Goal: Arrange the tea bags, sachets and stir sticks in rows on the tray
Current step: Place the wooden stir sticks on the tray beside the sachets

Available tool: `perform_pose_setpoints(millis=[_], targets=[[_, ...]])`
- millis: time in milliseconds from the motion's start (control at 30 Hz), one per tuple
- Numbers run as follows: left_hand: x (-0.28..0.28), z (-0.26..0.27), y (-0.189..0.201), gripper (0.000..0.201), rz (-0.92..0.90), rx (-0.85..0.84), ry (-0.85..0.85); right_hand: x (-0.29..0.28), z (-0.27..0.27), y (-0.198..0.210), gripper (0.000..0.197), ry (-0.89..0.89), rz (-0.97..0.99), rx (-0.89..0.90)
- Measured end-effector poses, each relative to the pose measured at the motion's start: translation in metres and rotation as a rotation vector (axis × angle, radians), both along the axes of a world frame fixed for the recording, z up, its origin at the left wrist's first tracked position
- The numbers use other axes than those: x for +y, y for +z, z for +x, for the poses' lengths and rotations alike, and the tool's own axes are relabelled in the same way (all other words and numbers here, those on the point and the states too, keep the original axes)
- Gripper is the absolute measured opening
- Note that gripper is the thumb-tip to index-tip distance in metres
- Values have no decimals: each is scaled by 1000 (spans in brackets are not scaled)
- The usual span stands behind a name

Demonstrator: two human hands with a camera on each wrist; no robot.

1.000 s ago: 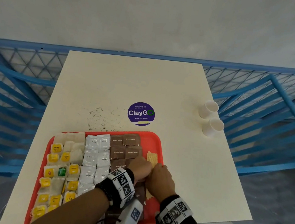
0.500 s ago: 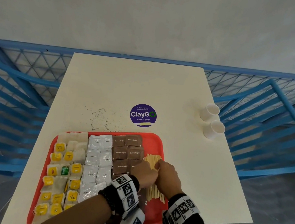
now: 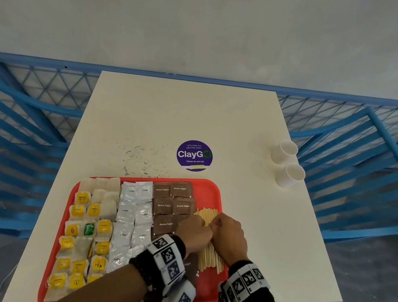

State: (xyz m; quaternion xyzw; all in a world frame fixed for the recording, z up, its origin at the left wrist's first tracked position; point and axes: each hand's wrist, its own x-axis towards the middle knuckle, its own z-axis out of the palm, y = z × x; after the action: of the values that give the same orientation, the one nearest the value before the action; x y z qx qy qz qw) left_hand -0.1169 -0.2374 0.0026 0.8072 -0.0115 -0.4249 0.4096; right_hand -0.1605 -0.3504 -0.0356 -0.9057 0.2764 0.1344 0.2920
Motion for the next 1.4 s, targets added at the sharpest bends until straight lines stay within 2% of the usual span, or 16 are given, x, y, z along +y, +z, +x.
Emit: perform_pose_setpoints(millis=[100,233,367,500,567,633,700,767,900,1033,1233,1400], targets=[[29,6,25,14,-122,-2,35,-12,-10,3,12,-73,-18,-71],[111,24,55,23,-144,-196,82,-34,-44,2,14,-99,37,-42],[215,20,43,36,38,-170,286,-43,-84,-2,20,-31,127,66],[290,-14,10,31,290,-79,480,-30,-101,-2,20,-15,315,203],[312,-37,-7,29,388,-72,551,-22,-102,-4,17,9,329,218],[323,-54,-23,35,421,-42,587,-18,-101,-8,18,13,302,219],[319,-61,-29,42,341,103,673,-16,-99,-12,18,-3,277,232],[313,-62,-33,40,256,190,720,-17,-98,-15,18,0,243,236],[319,-52,-46,26,207,69,731,-15,-87,-13,14,-21,259,247],[327,-23,-52,18,228,-2,626,-10,-55,-7,16,11,263,209],[327,49,-55,16,209,-105,532,-8,7,-10,14,-59,272,176],[318,99,-65,18,224,-147,516,-7,48,-16,9,-195,257,96]])
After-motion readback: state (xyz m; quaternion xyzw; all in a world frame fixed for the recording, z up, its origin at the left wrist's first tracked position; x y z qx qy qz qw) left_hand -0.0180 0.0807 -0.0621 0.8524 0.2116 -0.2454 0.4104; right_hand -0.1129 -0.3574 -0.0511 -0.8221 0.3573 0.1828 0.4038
